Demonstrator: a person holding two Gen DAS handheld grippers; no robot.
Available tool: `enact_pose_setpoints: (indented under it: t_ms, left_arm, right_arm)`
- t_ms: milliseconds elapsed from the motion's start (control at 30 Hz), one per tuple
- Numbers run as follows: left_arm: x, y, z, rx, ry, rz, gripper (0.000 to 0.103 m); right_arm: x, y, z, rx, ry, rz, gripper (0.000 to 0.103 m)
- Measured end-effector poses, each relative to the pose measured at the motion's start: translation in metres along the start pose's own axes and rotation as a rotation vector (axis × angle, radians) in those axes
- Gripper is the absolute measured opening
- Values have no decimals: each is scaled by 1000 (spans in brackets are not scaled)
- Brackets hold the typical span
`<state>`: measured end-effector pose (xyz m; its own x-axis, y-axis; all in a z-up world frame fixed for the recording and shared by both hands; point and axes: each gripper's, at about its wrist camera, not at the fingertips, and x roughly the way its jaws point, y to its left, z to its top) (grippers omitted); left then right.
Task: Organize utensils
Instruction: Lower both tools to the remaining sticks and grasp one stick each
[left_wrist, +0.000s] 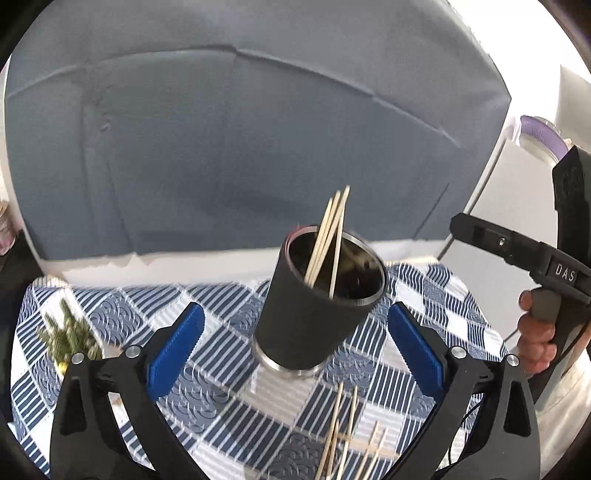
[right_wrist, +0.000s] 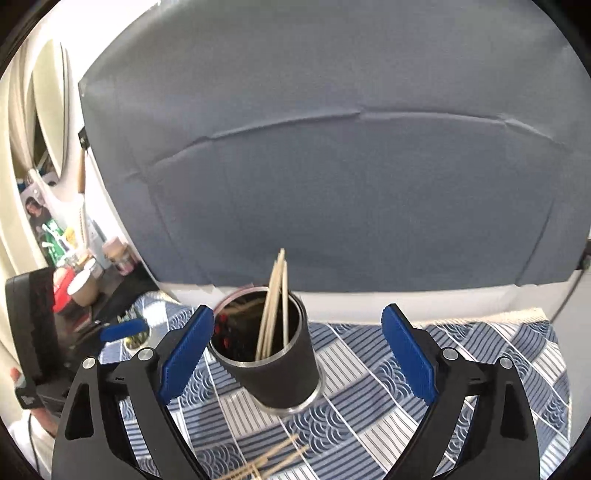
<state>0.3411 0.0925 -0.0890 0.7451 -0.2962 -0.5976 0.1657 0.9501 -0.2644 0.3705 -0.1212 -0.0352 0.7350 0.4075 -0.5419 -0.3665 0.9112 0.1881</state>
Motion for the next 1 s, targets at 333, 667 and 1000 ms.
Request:
enact_pose_setpoints:
  t_ms: [333,667,1000]
  left_arm:
    - [-14,10,-38,-6,108,34,97]
    - [9,6,-105,32,318,27,97]
    - [32,1,-157,120,502,36,97]
  right_arm:
    - [-20,-5,-42,-11,92,-26,91]
    - [-4,-5,-127,-113,336,16,91]
    - [16,13,-207,-201,542,57,91]
